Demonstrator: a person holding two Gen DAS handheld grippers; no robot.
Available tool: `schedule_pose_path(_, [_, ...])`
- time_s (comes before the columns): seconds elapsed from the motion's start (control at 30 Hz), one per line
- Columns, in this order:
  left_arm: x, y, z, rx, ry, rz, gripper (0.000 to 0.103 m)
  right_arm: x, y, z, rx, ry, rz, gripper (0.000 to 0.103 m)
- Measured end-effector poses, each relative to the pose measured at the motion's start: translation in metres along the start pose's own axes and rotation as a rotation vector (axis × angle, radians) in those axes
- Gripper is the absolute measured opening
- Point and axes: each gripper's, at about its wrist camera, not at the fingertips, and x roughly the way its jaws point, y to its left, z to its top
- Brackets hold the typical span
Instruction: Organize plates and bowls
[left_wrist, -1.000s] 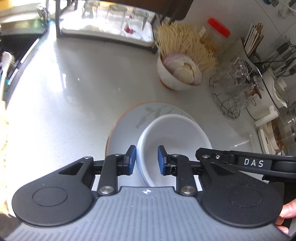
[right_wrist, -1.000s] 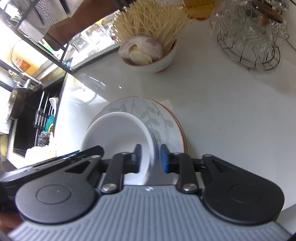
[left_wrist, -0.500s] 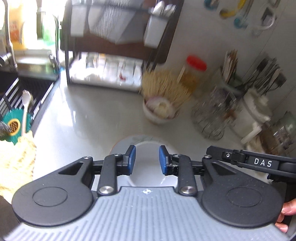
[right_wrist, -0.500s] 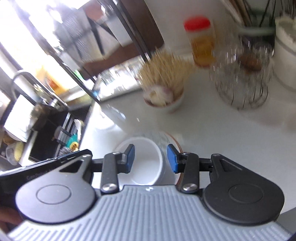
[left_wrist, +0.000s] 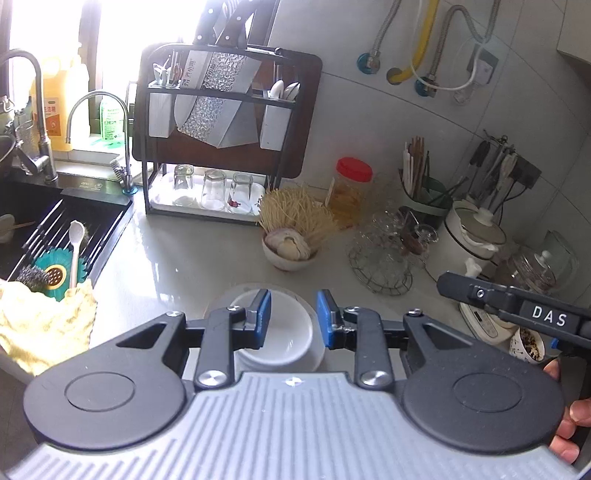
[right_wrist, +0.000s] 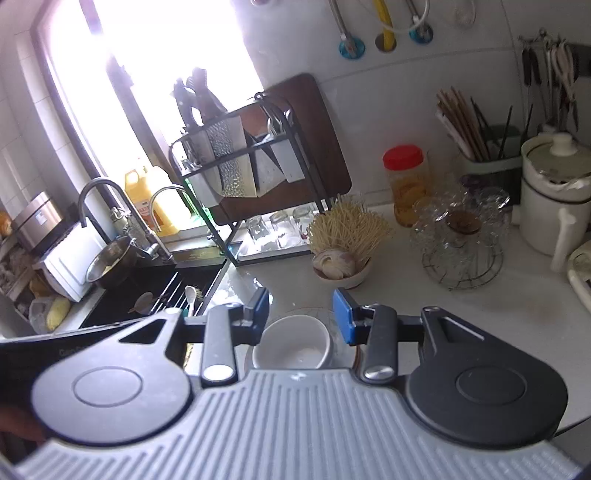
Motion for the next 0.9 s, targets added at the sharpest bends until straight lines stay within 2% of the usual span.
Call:
schedule_pose_path(0.5, [-0.073,-0.024,-0.055,0.013,-0.033,0.029,0.032,-0.063,0.016,-0.037,-0.055,-0.054,0.006,0.042])
schedule_pose_path(0.63, [-0.094,-0.025,-0.067,0.019,-0.051,0.031,0.032,-0.080,0.020,-0.044,-0.040,-0.065,0.018,0.042])
schedule_pose_path(0.9, [-0.123,-0.027,-0.088,0.047,-0.050,0.051,0.034,-0.101,0.018,-0.071,-0.014,-0.067,-0.014,0.042])
